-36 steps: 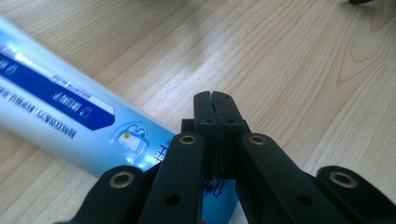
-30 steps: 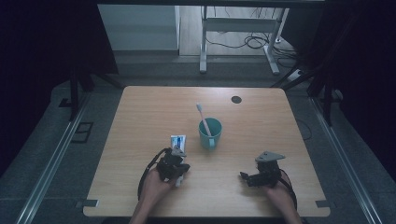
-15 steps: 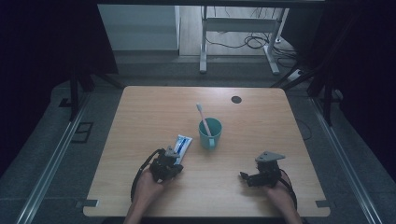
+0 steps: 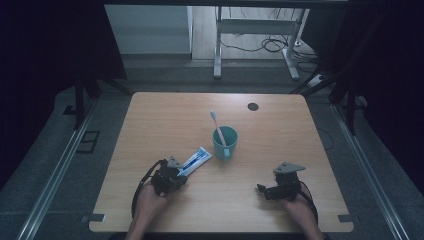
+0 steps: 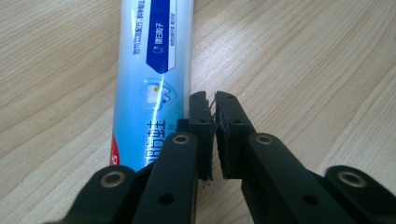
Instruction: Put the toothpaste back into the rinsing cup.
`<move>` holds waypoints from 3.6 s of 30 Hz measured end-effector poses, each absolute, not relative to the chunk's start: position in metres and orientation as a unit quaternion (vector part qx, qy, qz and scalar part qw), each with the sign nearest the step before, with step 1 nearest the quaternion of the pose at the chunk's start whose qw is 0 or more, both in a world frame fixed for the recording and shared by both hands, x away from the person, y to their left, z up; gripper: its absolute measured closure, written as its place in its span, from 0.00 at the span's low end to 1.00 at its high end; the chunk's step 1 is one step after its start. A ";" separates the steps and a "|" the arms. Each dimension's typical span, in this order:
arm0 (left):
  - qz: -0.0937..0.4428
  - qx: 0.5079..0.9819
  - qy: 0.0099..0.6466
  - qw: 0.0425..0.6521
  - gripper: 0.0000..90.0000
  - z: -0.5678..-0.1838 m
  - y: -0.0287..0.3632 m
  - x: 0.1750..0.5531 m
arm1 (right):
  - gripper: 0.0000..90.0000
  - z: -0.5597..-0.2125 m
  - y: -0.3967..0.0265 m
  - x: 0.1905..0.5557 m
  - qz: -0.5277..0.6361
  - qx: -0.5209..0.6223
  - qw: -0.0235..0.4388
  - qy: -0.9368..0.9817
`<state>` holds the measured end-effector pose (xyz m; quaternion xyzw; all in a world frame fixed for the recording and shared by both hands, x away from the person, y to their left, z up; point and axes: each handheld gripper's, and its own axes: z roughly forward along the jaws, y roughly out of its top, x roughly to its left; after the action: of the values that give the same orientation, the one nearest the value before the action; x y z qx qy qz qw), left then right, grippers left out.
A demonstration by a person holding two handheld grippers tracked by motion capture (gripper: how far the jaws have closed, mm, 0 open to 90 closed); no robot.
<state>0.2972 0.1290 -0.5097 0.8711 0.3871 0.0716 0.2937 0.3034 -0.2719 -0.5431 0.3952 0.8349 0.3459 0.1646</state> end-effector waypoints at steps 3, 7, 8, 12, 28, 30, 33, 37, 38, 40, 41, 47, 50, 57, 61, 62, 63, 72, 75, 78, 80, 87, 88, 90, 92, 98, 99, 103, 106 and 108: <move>0.073 0.871 0.385 0.297 0.89 -0.507 0.127 0.297 | 0.04 -0.543 -0.272 0.303 0.346 0.395 0.164 0.835; 0.080 0.872 0.378 0.299 0.80 -0.500 0.126 0.298 | 0.04 -0.543 -0.272 0.303 0.346 0.395 0.165 0.835; 0.082 0.872 0.379 0.298 0.79 -0.498 0.126 0.299 | 0.04 -0.543 -0.272 0.303 0.346 0.396 0.165 0.835; 0.096 0.874 0.377 0.290 0.72 -0.490 0.126 0.303 | 0.04 -0.543 -0.272 0.303 0.346 0.395 0.165 0.835; 0.072 0.888 0.397 0.220 0.46 -0.491 0.119 0.341 | 0.04 -0.543 -0.272 0.303 0.345 0.396 0.164 0.835; 0.065 0.891 0.396 0.212 0.45 -0.492 0.116 0.344 | 0.04 -0.543 -0.272 0.303 0.345 0.395 0.164 0.835; 0.055 0.896 0.395 0.197 0.45 -0.493 0.112 0.350 | 0.04 -0.543 -0.272 0.303 0.345 0.396 0.164 0.835; 0.038 0.903 0.388 0.177 0.42 -0.495 0.106 0.357 | 0.04 -0.543 -0.272 0.303 0.345 0.396 0.164 0.835; 0.036 0.906 0.386 0.169 0.42 -0.496 0.103 0.359 | 0.04 -0.543 -0.272 0.303 0.345 0.396 0.164 0.835; 0.036 0.908 0.384 0.163 0.42 -0.497 0.100 0.361 | 0.04 -0.543 -0.272 0.303 0.345 0.396 0.164 0.835; 0.034 0.910 0.382 0.159 0.43 -0.497 0.099 0.363 | 0.04 -0.543 -0.272 0.303 0.345 0.396 0.164 0.835; 0.042 0.918 0.375 0.120 0.50 -0.501 0.090 0.369 | 0.04 -0.543 -0.272 0.303 0.345 0.396 0.165 0.835; 0.038 0.919 0.377 0.111 0.52 -0.503 0.088 0.372 | 0.04 -0.543 -0.272 0.303 0.345 0.395 0.165 0.835; 0.027 0.916 0.388 0.096 0.54 -0.502 0.085 0.375 | 0.04 -0.543 -0.272 0.303 0.345 0.396 0.165 0.835; 0.028 0.917 0.388 0.085 0.58 -0.501 0.082 0.375 | 0.04 -0.543 -0.272 0.303 0.345 0.395 0.164 0.835; 0.030 0.917 0.388 0.084 0.60 -0.500 0.081 0.375 | 0.04 -0.543 -0.272 0.303 0.345 0.396 0.164 0.835; 0.031 0.919 0.384 0.080 0.61 -0.499 0.081 0.375 | 0.04 -0.543 -0.272 0.303 0.345 0.396 0.165 0.835; 0.024 0.915 0.389 0.103 0.77 -0.494 0.088 0.374 | 0.04 -0.543 -0.272 0.303 0.345 0.396 0.165 0.835; 0.020 0.915 0.387 0.117 0.78 -0.494 0.092 0.374 | 0.04 -0.543 -0.272 0.303 0.345 0.396 0.165 0.835; 0.015 0.912 0.387 0.133 0.79 -0.494 0.097 0.373 | 0.04 -0.543 -0.272 0.303 0.345 0.395 0.164 0.835; 0.012 0.910 0.388 0.144 0.80 -0.493 0.100 0.372 | 0.04 -0.543 -0.272 0.303 0.345 0.395 0.165 0.835; 0.007 0.901 0.392 0.187 0.81 -0.491 0.114 0.370 | 0.04 -0.543 -0.272 0.303 0.345 0.395 0.164 0.835; 0.009 0.901 0.390 0.191 0.81 -0.490 0.116 0.369 | 0.04 -0.543 -0.272 0.303 0.345 0.395 0.164 0.835; 0.012 0.898 0.391 0.201 0.81 -0.489 0.119 0.367 | 0.04 -0.543 -0.272 0.303 0.346 0.396 0.164 0.835; 0.019 0.898 0.388 0.207 0.81 -0.487 0.121 0.365 | 0.04 -0.543 -0.272 0.303 0.345 0.396 0.164 0.835; 0.027 0.889 0.388 0.241 0.81 -0.481 0.129 0.360 | 0.04 -0.543 -0.272 0.303 0.345 0.396 0.164 0.835; 0.029 0.886 0.390 0.249 0.81 -0.480 0.131 0.359 | 0.04 -0.543 -0.272 0.303 0.345 0.396 0.164 0.835; 0.035 0.879 0.389 0.273 0.81 -0.475 0.135 0.356 | 0.04 -0.543 -0.272 0.303 0.345 0.396 0.164 0.835; 0.039 0.873 0.390 0.291 0.81 -0.469 0.137 0.353 | 0.04 -0.543 -0.272 0.303 0.345 0.396 0.164 0.835; 0.043 0.870 0.387 0.302 0.81 -0.466 0.139 0.352 | 0.04 -0.543 -0.272 0.303 0.346 0.396 0.164 0.835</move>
<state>0.3520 0.1388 -0.4663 0.8700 0.3874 0.0429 0.3019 0.3033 -0.2718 -0.5431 0.3963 0.8346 0.3456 0.1639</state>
